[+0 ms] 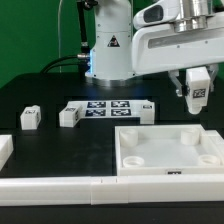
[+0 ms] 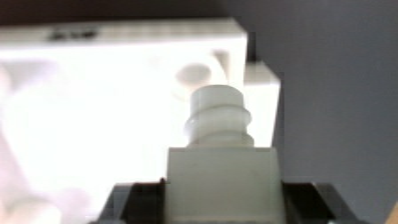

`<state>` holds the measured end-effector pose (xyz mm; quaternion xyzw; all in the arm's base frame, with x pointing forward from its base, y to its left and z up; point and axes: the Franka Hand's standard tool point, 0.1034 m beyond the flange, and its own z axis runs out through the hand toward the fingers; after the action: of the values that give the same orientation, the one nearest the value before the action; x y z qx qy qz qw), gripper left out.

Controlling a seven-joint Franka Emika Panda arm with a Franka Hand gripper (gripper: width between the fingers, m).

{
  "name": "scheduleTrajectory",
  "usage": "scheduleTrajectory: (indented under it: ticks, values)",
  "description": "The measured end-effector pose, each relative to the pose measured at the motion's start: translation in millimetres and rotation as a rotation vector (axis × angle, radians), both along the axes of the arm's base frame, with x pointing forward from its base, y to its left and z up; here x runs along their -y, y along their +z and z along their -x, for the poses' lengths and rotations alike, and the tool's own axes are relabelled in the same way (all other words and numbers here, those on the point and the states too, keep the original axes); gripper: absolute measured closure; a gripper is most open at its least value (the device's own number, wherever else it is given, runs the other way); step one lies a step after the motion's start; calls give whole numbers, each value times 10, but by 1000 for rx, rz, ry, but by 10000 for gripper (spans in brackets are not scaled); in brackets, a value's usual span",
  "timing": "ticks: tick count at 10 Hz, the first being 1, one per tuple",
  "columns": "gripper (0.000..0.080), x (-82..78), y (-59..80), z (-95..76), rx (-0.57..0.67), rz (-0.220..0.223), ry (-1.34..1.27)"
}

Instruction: Assemble one leg

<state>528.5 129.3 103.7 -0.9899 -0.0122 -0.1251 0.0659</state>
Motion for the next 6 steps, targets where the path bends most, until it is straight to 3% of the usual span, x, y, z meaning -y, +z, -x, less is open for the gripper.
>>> scheduleTrajectory:
  ticks: [1, 4, 5, 6]
  values:
    - [508, -68, 39, -121, 3, -7, 6]
    - [508, -54, 16, -97, 2, -6, 3]
    - [508, -37, -4, -105, 3, -1, 18]
    - [508, 48, -113, -222, 8, 17, 74]
